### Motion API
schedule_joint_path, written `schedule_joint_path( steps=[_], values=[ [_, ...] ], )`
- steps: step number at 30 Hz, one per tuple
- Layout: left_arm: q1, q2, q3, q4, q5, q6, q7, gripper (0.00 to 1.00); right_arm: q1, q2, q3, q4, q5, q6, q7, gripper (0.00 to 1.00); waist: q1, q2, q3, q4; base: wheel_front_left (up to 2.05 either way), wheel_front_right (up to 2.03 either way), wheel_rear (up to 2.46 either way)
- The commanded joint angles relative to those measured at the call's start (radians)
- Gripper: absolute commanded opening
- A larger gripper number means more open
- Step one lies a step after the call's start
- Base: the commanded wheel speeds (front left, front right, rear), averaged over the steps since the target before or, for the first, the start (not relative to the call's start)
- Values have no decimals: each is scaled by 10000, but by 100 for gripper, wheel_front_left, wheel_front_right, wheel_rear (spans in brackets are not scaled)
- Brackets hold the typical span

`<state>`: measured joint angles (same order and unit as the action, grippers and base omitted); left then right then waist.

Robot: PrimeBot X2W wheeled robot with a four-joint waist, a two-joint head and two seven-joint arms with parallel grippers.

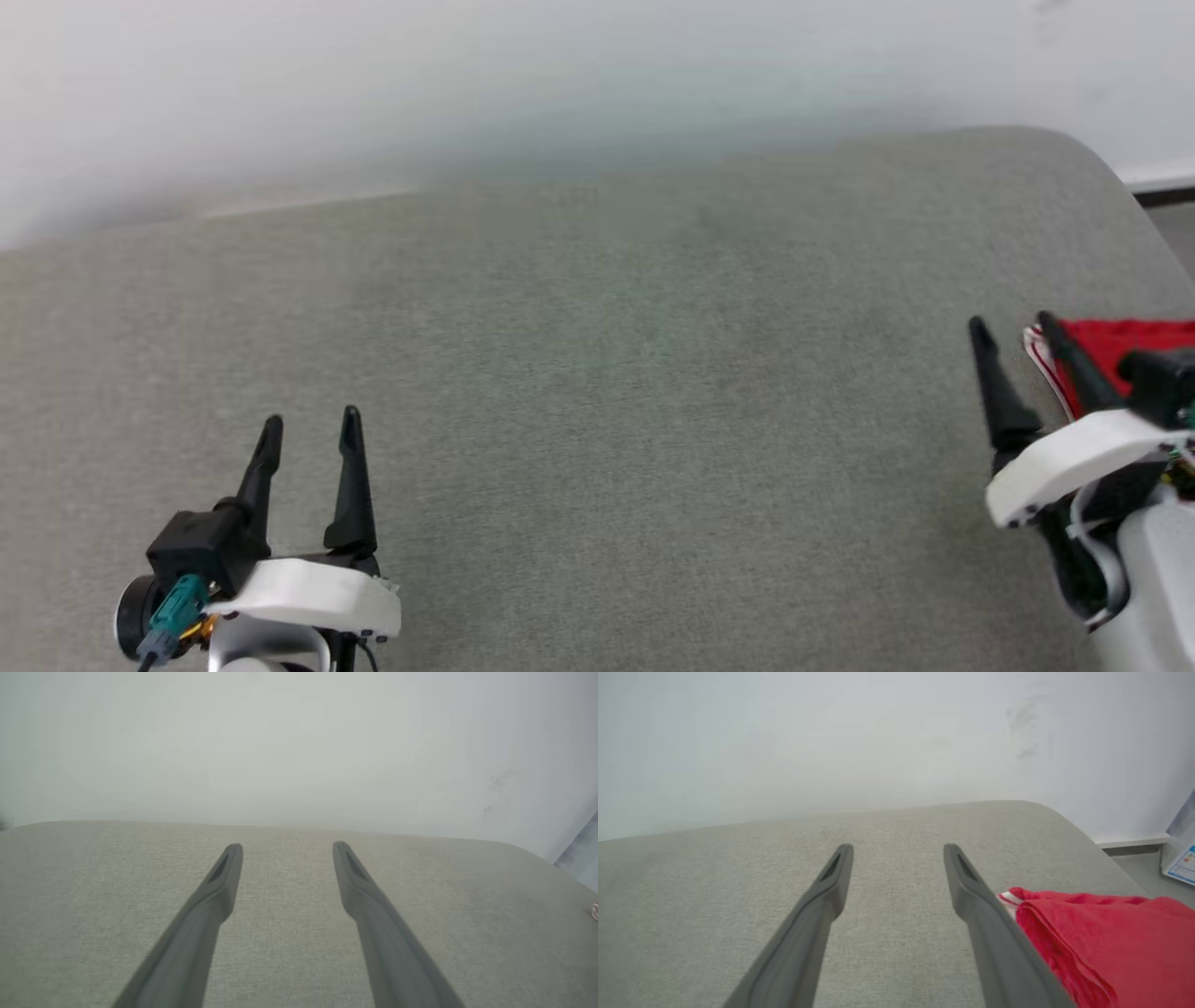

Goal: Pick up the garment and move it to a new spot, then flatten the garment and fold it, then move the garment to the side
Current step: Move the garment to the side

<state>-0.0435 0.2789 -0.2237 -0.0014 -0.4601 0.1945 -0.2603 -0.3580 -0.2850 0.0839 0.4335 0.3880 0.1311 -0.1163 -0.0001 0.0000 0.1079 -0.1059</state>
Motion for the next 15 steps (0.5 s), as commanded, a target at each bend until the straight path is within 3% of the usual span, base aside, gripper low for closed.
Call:
schedule_joint_path(
  steps=[1, 7, 15],
  values=[
    [188, -13, 121, -7, 62, 67, -58, 100, 349, 184, 31, -428, -107, -7, 91, 100, 1, 0, -299, 336, 0, 0, 0],
    [648, -54, 588, -149, 202, -60, -53, 100, 1683, 784, -209, -2384, -571, -7, 766, 100, 1, 0, -630, 684, 0, 0, 0],
    [1317, -175, 477, -3, 347, -246, -46, 100, 3512, 1493, -681, -4559, -1247, -7, 1842, 100, 1, 0, -1103, 613, 0, 0, 0]
  ],
)
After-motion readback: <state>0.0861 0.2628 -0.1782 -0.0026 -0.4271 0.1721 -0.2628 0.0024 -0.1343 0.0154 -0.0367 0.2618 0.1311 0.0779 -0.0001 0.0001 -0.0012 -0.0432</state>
